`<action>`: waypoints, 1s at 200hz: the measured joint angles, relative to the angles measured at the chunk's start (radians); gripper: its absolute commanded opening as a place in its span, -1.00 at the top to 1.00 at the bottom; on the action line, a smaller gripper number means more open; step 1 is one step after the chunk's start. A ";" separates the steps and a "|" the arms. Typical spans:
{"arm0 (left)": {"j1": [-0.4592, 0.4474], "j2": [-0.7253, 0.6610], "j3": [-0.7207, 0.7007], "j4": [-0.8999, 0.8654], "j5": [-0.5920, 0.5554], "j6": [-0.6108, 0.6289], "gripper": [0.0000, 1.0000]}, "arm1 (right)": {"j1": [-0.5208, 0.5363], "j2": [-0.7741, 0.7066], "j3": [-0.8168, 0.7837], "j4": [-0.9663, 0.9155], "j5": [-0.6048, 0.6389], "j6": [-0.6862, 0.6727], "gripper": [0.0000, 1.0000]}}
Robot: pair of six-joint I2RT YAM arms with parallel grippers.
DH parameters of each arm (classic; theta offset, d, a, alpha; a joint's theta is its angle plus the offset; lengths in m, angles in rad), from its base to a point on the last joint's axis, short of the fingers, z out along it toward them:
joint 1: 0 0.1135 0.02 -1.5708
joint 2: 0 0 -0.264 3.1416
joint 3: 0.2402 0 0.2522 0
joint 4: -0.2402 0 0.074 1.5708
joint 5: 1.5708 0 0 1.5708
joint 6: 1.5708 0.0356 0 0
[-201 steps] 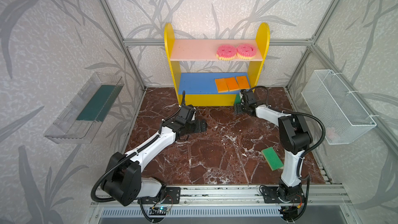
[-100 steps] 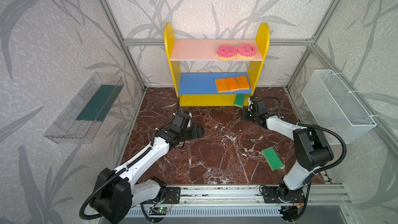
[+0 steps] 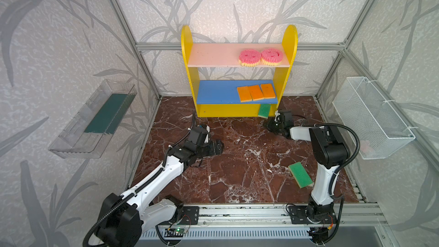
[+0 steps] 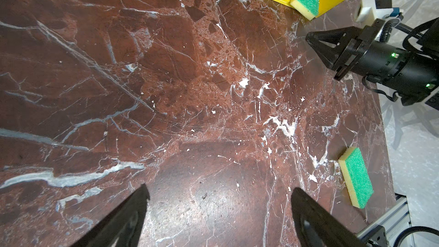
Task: Arrange cleaning sponges on a shelf
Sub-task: Place the cleaning sponge at the shelf, then move the cleaning sponge to the shelf.
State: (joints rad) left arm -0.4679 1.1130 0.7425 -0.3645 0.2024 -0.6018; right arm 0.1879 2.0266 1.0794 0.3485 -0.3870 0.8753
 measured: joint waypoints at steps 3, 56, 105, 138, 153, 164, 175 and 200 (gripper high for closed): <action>0.000 0.000 0.000 0.000 0.000 0.000 -0.90 | 0.000 0.005 0.004 0.003 0.000 0.005 1.00; 0.008 0.008 0.002 0.002 0.010 0.000 -0.90 | -0.002 0.092 0.076 0.060 -0.010 0.079 1.00; 0.016 0.017 0.005 0.002 0.013 0.001 -0.90 | -0.002 0.142 0.083 0.127 0.028 0.158 1.00; 0.019 0.026 0.009 0.002 0.020 0.003 -0.90 | 0.002 0.152 0.089 0.141 0.037 0.200 1.00; 0.023 0.030 0.010 0.002 0.025 0.005 -0.90 | 0.004 0.155 0.094 0.140 0.040 0.215 1.00; 0.025 0.032 0.010 0.002 0.027 0.006 -0.90 | 0.005 0.157 0.098 0.139 0.045 0.224 1.00; 0.026 0.035 0.010 0.002 0.028 0.007 -0.90 | 0.006 0.158 0.100 0.137 0.047 0.231 1.00; 0.032 0.046 0.010 0.002 0.032 0.008 -0.90 | 0.004 0.163 0.105 0.134 0.045 0.241 1.00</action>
State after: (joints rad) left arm -0.4355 1.1591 0.7528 -0.3630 0.2348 -0.5941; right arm 0.1917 2.1891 1.1847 0.4828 -0.3420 1.1164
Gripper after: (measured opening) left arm 0.950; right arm 0.047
